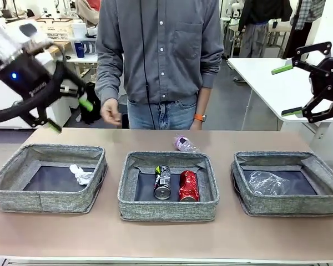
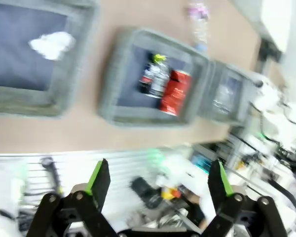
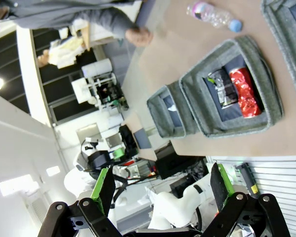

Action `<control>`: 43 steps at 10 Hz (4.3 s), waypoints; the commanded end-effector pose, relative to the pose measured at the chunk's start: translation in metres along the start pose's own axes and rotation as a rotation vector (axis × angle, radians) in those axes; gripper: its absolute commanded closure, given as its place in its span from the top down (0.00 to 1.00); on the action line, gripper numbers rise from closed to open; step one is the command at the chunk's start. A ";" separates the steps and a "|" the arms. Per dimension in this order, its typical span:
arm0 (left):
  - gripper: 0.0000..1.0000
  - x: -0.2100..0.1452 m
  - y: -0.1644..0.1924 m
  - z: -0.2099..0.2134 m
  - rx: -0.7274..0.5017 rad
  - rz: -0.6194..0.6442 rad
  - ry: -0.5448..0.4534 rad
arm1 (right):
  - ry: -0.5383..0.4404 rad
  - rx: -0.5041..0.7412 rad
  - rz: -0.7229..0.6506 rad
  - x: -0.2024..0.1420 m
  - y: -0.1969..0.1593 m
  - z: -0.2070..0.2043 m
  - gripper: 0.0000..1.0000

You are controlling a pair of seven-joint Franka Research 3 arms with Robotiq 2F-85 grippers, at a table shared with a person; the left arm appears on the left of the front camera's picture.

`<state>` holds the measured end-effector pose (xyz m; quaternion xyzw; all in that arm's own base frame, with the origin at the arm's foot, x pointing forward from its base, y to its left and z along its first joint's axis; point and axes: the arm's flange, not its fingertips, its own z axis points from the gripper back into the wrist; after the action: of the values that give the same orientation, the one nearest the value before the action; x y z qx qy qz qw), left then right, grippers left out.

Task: Sort the waste into the appropriate baskets.
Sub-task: Place the picked waste into the Fabric basket indicated by the person, then pick up the waste item pointed out by the person.

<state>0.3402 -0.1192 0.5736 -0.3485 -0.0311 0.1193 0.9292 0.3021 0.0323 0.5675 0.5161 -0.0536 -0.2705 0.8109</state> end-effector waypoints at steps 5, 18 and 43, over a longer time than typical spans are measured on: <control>1.00 0.017 0.054 -0.005 -0.502 0.145 0.266 | 0.005 0.009 -0.001 0.000 0.001 0.000 1.00; 1.00 0.022 0.054 0.000 -0.502 0.174 0.308 | 0.005 0.009 -0.001 0.000 0.001 0.000 1.00; 1.00 0.022 0.054 0.000 -0.502 0.174 0.308 | -0.195 -0.447 0.671 0.054 0.075 -0.233 1.00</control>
<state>0.3504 -0.0714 0.5339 -0.5745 0.1091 0.1328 0.8003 0.4276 0.2121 0.5271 0.2861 -0.1948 -0.0707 0.9355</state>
